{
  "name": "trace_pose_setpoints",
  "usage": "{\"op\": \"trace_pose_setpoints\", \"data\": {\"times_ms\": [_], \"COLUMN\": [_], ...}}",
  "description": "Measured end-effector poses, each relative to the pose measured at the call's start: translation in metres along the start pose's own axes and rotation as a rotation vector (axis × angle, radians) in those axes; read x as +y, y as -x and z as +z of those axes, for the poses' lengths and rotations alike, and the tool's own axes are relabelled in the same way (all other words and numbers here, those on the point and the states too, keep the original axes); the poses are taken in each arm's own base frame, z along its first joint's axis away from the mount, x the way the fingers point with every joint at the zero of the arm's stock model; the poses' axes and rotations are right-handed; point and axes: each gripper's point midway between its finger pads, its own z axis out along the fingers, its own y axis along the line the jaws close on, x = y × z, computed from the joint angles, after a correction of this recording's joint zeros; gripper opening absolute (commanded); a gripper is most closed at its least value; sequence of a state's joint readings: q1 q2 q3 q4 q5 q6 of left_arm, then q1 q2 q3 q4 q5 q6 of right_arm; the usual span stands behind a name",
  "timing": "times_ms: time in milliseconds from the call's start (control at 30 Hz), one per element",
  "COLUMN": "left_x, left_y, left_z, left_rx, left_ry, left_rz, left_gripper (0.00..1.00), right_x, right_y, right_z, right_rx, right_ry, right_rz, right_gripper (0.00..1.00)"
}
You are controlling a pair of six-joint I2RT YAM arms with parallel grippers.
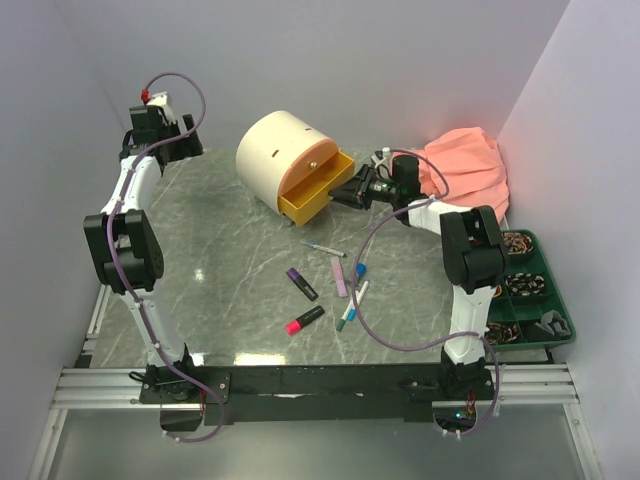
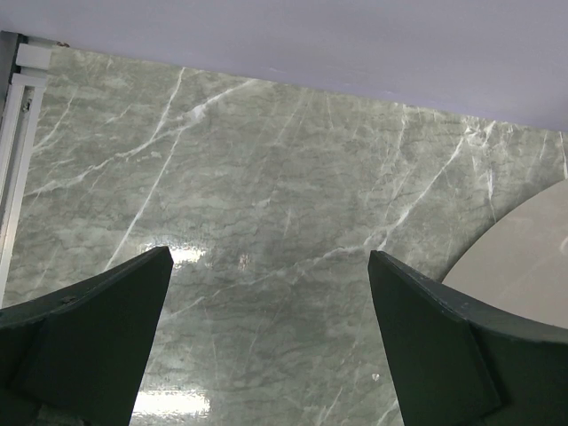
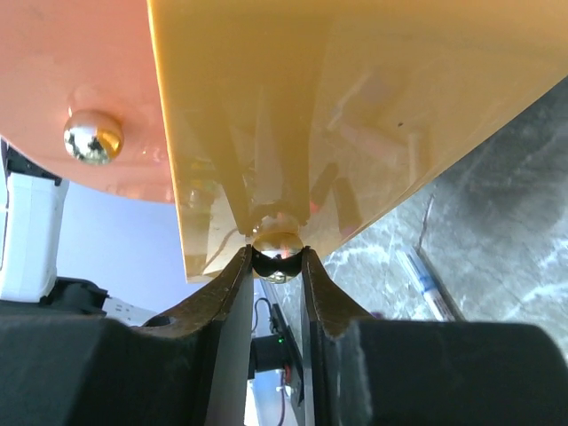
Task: Sort the stationery into containers
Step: Open the drawer in the storage box.
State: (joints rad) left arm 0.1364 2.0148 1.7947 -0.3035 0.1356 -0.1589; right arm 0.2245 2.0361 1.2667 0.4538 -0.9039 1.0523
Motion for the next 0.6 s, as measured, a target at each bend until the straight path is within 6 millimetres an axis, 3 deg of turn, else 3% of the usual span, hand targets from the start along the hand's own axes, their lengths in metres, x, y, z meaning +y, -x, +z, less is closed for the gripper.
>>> {"op": "trace_pose_setpoints", "data": {"times_ms": [300, 333, 400, 600], "left_x": [0.000, 0.000, 0.000, -0.001], "left_y": [-0.002, -0.001, -0.001, -0.001], "left_z": [0.000, 0.000, 0.000, 0.000], "left_rx": [0.001, 0.000, 0.000, -0.001], "left_ry": [0.000, 0.000, 0.000, -0.001], "left_rz": [-0.004, -0.004, -0.003, -0.002], "left_gripper": [0.99, 1.00, 1.00, 1.00], "right_x": [0.000, 0.000, 0.000, -0.002], "right_y": [-0.002, -0.002, -0.002, -0.004], "right_z": [-0.017, -0.018, -0.019, -0.019], "right_rx": [-0.002, -0.002, -0.001, 0.007], "right_ry": [-0.017, -0.019, -0.022, -0.025], "right_rz": [-0.005, -0.005, -0.006, -0.006], "right_gripper": [0.01, 0.15, 0.22, 0.20]}}
